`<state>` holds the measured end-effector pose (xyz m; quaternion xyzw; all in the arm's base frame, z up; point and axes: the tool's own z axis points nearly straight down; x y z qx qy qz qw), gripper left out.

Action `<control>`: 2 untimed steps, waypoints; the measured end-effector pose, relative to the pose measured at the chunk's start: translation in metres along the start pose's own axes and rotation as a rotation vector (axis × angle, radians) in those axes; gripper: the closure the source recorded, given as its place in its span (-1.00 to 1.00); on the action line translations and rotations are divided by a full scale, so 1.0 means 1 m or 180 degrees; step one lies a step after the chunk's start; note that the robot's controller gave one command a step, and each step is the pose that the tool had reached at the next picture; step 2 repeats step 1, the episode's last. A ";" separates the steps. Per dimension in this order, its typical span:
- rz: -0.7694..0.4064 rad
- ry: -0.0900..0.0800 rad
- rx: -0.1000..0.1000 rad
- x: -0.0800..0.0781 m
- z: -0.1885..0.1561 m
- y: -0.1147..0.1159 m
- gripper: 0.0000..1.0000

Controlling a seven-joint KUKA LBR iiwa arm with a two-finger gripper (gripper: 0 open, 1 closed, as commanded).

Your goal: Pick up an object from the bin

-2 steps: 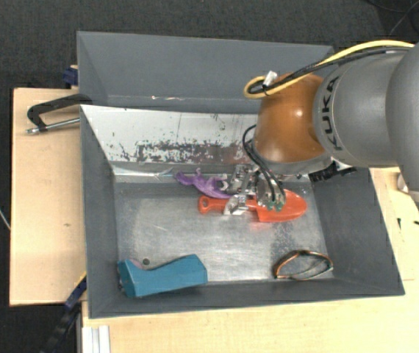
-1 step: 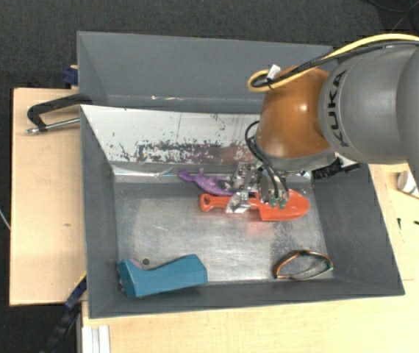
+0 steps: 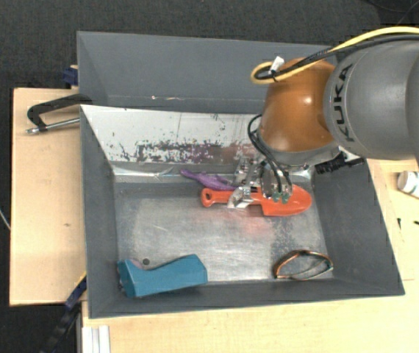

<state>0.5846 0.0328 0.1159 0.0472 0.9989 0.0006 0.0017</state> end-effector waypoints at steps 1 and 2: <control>0.0001 0.0008 0.0000 0.001 -0.016 0.000 1.00; 0.0001 0.0008 0.0000 0.001 -0.016 0.000 1.00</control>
Offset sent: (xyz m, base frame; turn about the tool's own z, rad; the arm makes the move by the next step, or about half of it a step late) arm 0.0001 0.0001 0.0312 0.0000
